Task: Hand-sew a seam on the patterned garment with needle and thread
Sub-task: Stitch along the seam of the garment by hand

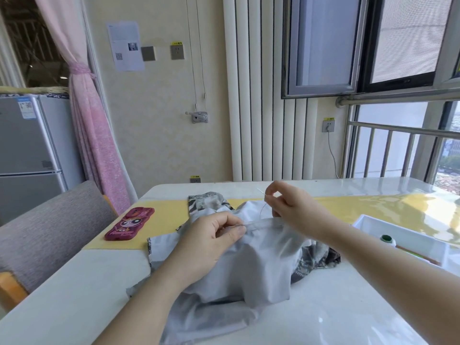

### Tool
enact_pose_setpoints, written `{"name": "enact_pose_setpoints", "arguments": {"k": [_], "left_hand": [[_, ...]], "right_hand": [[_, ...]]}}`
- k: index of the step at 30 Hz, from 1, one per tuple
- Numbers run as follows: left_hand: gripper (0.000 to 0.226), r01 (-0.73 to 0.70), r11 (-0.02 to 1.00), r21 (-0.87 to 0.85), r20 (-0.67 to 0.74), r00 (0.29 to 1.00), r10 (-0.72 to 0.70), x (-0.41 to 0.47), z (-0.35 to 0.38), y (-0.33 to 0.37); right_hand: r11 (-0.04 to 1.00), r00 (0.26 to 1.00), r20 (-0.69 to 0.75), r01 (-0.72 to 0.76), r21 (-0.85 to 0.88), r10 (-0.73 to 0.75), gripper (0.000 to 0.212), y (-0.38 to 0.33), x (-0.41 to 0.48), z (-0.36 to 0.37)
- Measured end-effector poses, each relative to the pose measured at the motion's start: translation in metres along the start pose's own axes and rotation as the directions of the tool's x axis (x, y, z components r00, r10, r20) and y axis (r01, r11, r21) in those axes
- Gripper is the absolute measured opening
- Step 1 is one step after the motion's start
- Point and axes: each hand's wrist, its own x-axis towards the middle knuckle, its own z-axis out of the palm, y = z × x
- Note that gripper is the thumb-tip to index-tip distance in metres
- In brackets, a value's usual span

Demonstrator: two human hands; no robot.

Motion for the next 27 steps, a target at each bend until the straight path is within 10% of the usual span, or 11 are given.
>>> {"name": "enact_pose_setpoints", "arguments": {"k": [2, 5, 9, 17, 27], "left_hand": [[0.019, -0.043, 0.999, 0.001, -0.004, 0.999, 0.043, -0.003, 0.0, 0.002], [0.019, -0.07, 0.998, 0.01, 0.004, 0.998, 0.07, -0.004, 0.002, 0.005], [0.017, -0.06, 0.998, -0.005, 0.015, 0.998, 0.06, -0.004, 0.001, 0.004], [0.014, -0.019, 0.999, -0.044, 0.047, 0.999, 0.022, -0.004, -0.001, 0.004], [0.015, -0.021, 0.999, -0.049, 0.057, 0.998, 0.024, -0.002, -0.003, 0.003]], "right_hand": [[0.936, 0.993, 0.022, -0.12, 0.331, 0.12, 0.019, -0.011, 0.004, -0.007], [0.515, 0.957, 0.13, -0.251, 0.82, 0.259, 0.019, -0.021, 0.014, -0.018], [0.081, 0.903, 0.148, -0.196, 0.977, 0.403, 0.025, -0.019, 0.034, -0.025], [0.621, 0.821, -0.202, -0.219, 0.753, 0.534, 0.02, 0.021, 0.043, -0.02], [0.811, 0.752, -0.356, -0.393, 0.433, 0.554, 0.015, 0.052, 0.038, -0.032]]}}
